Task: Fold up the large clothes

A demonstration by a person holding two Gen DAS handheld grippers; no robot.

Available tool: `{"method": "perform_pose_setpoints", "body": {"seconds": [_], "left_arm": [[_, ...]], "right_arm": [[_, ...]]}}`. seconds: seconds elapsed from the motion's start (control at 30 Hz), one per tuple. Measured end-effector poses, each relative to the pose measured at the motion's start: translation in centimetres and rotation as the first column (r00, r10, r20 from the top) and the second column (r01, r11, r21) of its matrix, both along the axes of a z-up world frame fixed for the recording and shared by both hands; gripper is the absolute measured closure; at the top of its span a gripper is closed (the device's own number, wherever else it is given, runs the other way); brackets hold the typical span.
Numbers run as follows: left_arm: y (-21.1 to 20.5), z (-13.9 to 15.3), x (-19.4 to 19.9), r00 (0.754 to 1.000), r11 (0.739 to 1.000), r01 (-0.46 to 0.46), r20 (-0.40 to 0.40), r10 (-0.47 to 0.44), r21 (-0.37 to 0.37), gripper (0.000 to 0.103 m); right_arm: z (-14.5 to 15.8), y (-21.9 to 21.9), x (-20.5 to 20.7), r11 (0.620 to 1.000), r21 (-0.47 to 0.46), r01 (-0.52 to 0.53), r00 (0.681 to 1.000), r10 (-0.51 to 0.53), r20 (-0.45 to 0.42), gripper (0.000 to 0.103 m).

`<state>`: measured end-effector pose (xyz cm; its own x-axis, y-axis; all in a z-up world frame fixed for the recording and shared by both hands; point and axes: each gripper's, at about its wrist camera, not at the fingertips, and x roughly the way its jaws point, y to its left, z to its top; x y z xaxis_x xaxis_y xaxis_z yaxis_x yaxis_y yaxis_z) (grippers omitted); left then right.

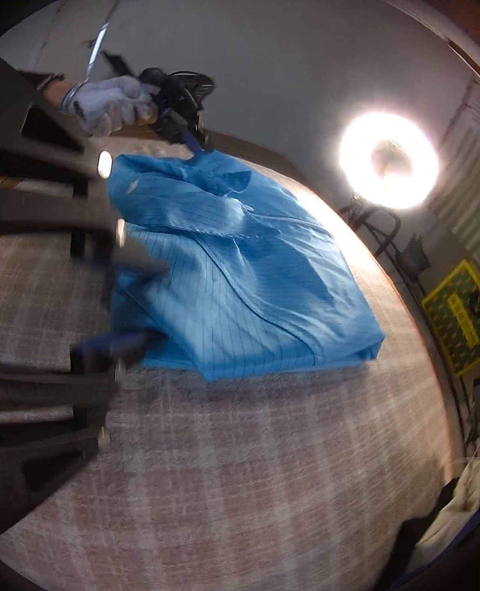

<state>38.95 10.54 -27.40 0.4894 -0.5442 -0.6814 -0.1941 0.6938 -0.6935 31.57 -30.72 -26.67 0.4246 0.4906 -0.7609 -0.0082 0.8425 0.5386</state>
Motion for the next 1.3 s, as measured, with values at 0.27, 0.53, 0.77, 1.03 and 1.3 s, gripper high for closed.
{"method": "perform_pose_setpoints", "body": {"seconds": [0.27,0.53,0.77,1.03,1.3], "left_arm": [[-0.1,-1.4,-1.5,1.000,0.995,0.004,-0.013,-0.003,0.099,0.101],[2.2,3.1,-1.1,0.995,0.994,0.020,0.095,-0.030,0.111,0.042],[2.2,1.0,2.3,0.994,0.992,0.104,0.048,-0.101,-0.072,0.035],[0.6,-1.6,5.0,0.980,0.973,0.197,0.018,-0.196,-0.121,0.035],[0.3,-1.0,6.3,0.984,0.981,0.177,0.044,-0.174,-0.085,0.035]], "right_arm": [[-0.3,0.9,-0.6,0.990,-0.130,-0.057,0.998,0.060,0.021,0.098],[4.8,-0.8,-2.2,0.991,-0.103,-0.086,0.973,0.106,0.206,0.046],[3.6,-3.7,1.9,0.998,-0.034,-0.056,0.977,0.061,0.203,0.017],[-1.5,-7.2,4.8,0.977,0.212,-0.016,0.997,-0.001,0.079,0.022],[-1.2,-6.9,6.6,0.979,0.200,-0.043,0.996,0.025,0.091,0.041]]}}
